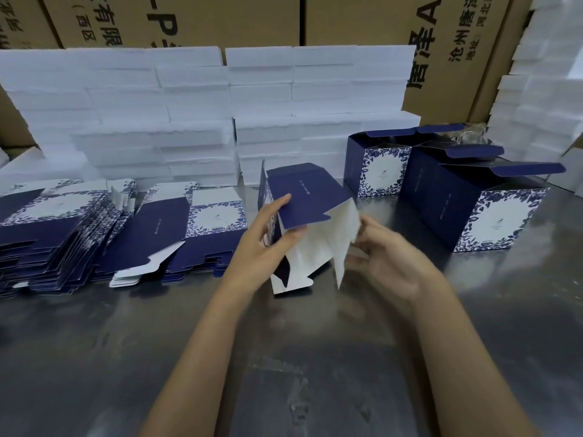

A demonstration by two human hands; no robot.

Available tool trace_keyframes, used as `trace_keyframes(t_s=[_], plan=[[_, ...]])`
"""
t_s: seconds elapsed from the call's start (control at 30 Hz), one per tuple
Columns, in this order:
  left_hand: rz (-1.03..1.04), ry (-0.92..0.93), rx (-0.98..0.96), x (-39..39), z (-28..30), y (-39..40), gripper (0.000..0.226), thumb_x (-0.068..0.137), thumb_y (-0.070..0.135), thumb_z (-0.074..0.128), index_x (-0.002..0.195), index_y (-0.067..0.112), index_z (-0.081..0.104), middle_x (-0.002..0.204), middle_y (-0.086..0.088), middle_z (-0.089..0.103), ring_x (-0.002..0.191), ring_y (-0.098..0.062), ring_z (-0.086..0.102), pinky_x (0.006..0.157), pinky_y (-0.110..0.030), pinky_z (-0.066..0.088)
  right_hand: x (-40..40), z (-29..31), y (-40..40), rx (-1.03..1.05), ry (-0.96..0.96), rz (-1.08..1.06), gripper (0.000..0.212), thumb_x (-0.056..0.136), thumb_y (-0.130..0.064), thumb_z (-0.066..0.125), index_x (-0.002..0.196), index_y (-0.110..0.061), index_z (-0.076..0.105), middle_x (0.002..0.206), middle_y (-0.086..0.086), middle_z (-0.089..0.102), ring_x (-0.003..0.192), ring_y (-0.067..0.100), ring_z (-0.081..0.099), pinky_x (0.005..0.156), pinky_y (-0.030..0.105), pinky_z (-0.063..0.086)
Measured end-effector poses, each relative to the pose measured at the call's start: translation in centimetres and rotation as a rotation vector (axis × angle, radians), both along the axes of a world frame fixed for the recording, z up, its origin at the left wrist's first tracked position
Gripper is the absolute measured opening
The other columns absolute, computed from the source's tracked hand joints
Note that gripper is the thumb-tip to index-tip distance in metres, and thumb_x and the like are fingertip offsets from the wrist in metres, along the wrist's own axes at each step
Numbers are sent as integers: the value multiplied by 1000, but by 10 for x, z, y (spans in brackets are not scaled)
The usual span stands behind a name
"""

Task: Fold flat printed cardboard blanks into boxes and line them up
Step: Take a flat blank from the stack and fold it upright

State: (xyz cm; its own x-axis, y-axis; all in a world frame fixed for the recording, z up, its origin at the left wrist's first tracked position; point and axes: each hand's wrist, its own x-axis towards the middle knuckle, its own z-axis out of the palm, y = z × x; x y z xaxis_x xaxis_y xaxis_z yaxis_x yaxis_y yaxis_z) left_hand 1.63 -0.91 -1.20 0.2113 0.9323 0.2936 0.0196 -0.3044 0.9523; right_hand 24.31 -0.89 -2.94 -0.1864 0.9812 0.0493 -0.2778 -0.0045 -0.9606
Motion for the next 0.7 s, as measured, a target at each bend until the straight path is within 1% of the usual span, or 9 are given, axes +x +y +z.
trace_keyframes(t_s=[0.03, 0.1, 0.17, 0.23, 0.33, 0.4, 0.47, 0.6, 0.7], plan=[[30, -20, -6, -1, 1, 0, 43, 88, 38, 72, 127, 51, 58, 129, 35, 56, 120, 16, 50, 93, -9, 42, -4, 0, 1, 14, -62, -9, 47, 91, -4, 55, 128, -29, 69, 129, -9, 69, 110, 16, 65, 90, 36, 53], [65, 2, -16, -2, 4, 0, 39, 80, 55, 68, 119, 52, 60, 121, 39, 56, 116, 11, 54, 93, -15, 42, -12, -2, 2, 33, -138, -21, 49, 94, -9, 65, 137, -33, 61, 137, -13, 65, 120, 13, 65, 94, 37, 52], [84, 18, -23, -2, 5, 1, 43, 74, 64, 65, 115, 53, 59, 115, 44, 55, 116, 8, 55, 95, -20, 42, -21, -5, 3, 26, -217, -81, 46, 93, -21, 72, 135, -35, 61, 135, -14, 66, 119, 11, 67, 99, 39, 53], [93, 11, -25, -3, 5, 1, 43, 73, 66, 65, 114, 53, 60, 113, 46, 54, 115, 8, 55, 95, -22, 43, -30, -5, 2, 35, -290, -189, 45, 90, -33, 78, 132, -36, 63, 132, -13, 68, 111, 6, 70, 91, 32, 55], [93, -79, -22, -3, 2, 2, 42, 77, 48, 77, 116, 44, 61, 119, 32, 62, 112, 4, 61, 89, -15, 47, -40, -7, 5, 98, -338, -338, 41, 89, -29, 79, 127, -25, 65, 129, -7, 69, 88, -8, 71, 68, 11, 52], [120, -94, 5, -1, -2, 6, 44, 79, 24, 83, 115, 36, 60, 116, 26, 65, 106, 4, 64, 81, -8, 47, -44, -12, 9, 141, -454, -445, 36, 90, -26, 78, 123, -17, 66, 123, -2, 68, 78, -17, 65, 67, 7, 50], [142, -95, 24, 3, -6, 9, 50, 78, 8, 82, 113, 34, 58, 113, 24, 66, 103, 0, 66, 78, -11, 50, -47, -14, 11, 175, -547, -495, 34, 90, -28, 78, 119, -16, 65, 117, -3, 67, 75, -22, 60, 67, 6, 50], [208, -150, 55, 6, -10, 12, 45, 80, 3, 78, 111, 30, 58, 110, 22, 68, 97, 1, 68, 75, -13, 51, -41, -10, 9, 181, -620, -400, 35, 85, -31, 82, 112, -23, 62, 111, -8, 67, 78, -14, 64, 68, 8, 50], [237, -170, 59, 5, -12, 14, 39, 83, 5, 73, 106, 32, 60, 111, 17, 68, 87, -2, 68, 70, -15, 49, -31, -8, 7, 142, -866, -397, 32, 80, -41, 85, 96, -25, 63, 92, -7, 67, 76, 4, 62, 68, 21, 48]])
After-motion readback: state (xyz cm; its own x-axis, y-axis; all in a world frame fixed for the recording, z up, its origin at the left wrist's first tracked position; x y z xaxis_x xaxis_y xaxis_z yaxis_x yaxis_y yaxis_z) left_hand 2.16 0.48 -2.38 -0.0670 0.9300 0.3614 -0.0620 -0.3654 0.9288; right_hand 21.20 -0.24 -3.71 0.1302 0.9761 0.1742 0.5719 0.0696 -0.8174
